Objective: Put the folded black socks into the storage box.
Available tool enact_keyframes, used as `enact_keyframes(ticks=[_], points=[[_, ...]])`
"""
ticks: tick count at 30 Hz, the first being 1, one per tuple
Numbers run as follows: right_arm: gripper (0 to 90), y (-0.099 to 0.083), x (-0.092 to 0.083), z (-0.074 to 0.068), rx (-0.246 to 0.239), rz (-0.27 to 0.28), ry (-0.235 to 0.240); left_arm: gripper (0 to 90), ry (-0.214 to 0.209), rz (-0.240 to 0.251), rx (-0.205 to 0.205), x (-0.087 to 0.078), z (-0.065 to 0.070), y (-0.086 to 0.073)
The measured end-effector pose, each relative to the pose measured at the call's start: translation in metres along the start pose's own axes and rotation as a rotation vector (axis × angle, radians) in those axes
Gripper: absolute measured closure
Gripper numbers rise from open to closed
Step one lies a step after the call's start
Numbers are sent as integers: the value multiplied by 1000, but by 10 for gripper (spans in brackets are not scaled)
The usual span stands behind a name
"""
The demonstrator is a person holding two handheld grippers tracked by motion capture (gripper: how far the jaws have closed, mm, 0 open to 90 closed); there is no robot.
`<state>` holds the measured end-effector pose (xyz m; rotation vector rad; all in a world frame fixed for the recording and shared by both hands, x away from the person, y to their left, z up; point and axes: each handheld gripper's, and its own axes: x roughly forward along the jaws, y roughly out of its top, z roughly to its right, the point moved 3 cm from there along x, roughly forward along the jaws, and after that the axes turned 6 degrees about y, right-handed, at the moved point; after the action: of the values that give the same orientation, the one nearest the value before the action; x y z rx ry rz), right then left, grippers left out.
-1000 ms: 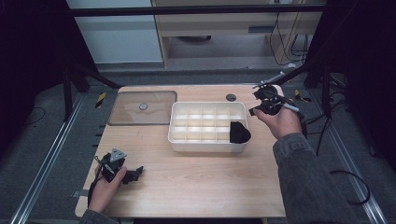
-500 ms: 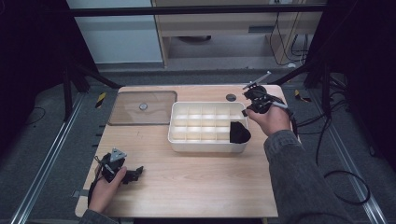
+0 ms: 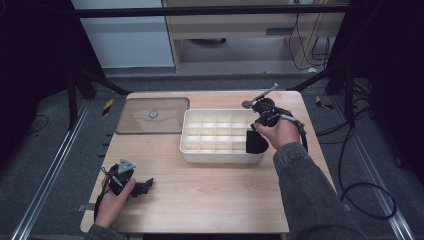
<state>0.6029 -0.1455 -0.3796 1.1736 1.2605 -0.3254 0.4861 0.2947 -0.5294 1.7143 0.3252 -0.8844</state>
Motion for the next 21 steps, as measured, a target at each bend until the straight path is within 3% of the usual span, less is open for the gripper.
enact_keyframes(ticks=[21], points=[[900,-8,17,8,11,-36,-16,0,0,0,0,0,0,0]])
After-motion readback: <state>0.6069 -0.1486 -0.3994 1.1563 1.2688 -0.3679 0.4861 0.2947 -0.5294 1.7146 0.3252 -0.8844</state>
